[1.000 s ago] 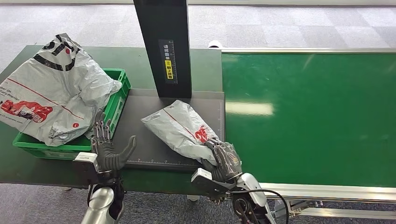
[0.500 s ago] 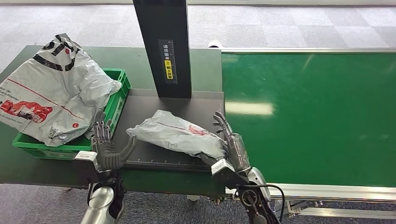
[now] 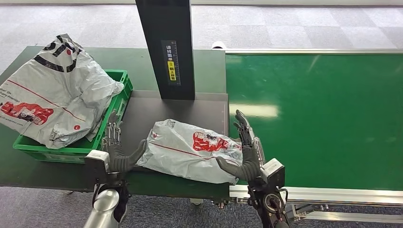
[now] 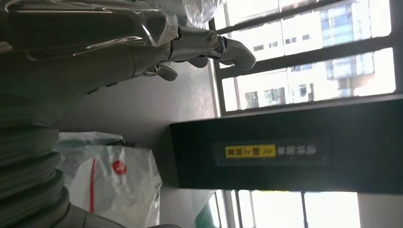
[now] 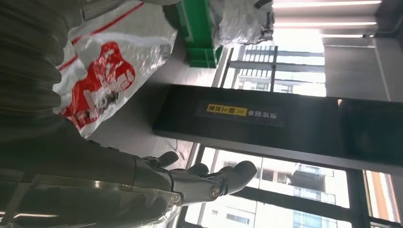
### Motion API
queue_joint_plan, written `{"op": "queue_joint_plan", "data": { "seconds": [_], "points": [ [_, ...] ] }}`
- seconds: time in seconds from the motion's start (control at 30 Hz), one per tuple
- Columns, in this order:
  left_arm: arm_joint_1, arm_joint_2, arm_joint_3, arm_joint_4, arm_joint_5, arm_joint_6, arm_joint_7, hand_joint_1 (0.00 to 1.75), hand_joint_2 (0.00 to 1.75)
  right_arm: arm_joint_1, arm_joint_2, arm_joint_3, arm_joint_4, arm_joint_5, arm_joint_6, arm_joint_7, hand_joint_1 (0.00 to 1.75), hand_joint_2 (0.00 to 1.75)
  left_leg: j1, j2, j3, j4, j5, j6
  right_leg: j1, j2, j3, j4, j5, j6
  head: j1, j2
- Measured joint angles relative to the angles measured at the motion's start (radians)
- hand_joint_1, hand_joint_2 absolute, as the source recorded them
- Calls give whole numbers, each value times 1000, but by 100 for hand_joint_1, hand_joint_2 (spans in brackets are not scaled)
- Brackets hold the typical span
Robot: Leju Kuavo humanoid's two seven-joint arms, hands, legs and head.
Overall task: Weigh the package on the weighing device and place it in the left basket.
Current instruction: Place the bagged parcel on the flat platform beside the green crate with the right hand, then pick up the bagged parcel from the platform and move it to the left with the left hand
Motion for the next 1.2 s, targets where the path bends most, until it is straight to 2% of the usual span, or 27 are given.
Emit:
{"op": "queue_joint_plan", "data": {
  "seconds": [0.13,0.27,0.57,1.0,1.03,1.13,1.2],
  "points": [
    [-15,16,-58,63,-228,-44,134,0,175,16,-1,-57,-15,-158,132,29,0,175,0,0,0,0,0,0,0,0,0,0,0,0,0,0],
    [-31,26,-111,158,-438,-60,239,0,175,22,-1,-108,-19,-188,168,41,0,175,0,0,0,0,0,0,0,0,0,0,0,0,0,0],
    [-102,40,-214,319,-746,-69,283,0,175,6,3,-151,-10,-180,160,69,0,175,0,0,1,0,0,0,0,0,3,0,0,0,0,0],
    [-144,40,-242,393,-773,-60,287,0,175,-11,12,-180,25,-181,141,89,0,175,-1,-1,5,0,0,0,-1,-1,7,0,0,0,0,0],
    [-145,40,-242,395,-775,-60,288,38,175,-12,12,-181,27,-178,135,94,0,175,-1,-1,6,0,0,0,-1,-1,7,0,0,0,0,0],
    [-147,40,-241,398,-791,-60,299,169,175,-19,15,-189,42,-160,79,150,0,175,-1,-1,6,0,0,0,-1,-1,8,0,0,0,0,0],
    [-148,39,-237,400,-793,-58,297,175,175,-24,17,-195,63,-152,50,180,0,175,-1,-1,7,0,0,0,-1,-1,9,0,0,0,0,0]
  ]
}}
